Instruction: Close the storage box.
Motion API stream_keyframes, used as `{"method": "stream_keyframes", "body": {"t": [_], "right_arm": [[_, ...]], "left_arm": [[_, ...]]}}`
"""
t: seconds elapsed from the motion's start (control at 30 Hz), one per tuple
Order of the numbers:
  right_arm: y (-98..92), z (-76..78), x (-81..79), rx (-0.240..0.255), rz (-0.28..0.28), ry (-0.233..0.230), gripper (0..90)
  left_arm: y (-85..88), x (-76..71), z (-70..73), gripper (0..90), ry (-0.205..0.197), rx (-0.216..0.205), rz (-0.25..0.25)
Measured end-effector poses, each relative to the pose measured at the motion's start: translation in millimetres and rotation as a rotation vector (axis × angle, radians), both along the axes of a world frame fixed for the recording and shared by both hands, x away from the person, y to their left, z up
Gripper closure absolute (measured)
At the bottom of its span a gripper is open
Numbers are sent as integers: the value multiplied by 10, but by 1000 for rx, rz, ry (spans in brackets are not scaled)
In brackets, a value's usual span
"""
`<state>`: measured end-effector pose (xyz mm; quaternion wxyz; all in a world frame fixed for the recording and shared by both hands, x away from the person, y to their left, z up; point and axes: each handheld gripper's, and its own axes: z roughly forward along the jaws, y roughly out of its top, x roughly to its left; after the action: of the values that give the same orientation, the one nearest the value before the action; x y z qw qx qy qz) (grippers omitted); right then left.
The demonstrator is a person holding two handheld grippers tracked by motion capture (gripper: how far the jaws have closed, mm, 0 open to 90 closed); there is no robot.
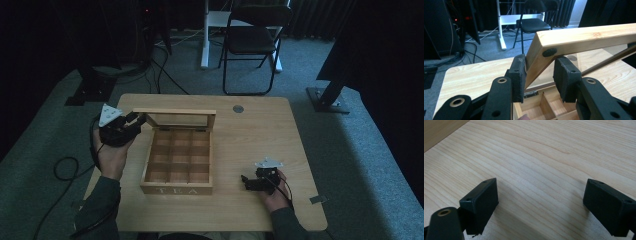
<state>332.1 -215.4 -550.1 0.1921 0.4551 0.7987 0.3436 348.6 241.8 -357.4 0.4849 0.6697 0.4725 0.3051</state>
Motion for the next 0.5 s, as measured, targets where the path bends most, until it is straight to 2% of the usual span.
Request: {"method": "stream_keyframes", "body": {"t": [0.3, 0.5], "right_arm": [[0, 0, -1, 0, 0, 1, 122], [0, 2, -1, 0, 0, 3, 123]], "left_arm": [[-25, -87, -60, 596, -10, 5, 8], [-42, -148, -83, 589, 1, 11, 17]]}}
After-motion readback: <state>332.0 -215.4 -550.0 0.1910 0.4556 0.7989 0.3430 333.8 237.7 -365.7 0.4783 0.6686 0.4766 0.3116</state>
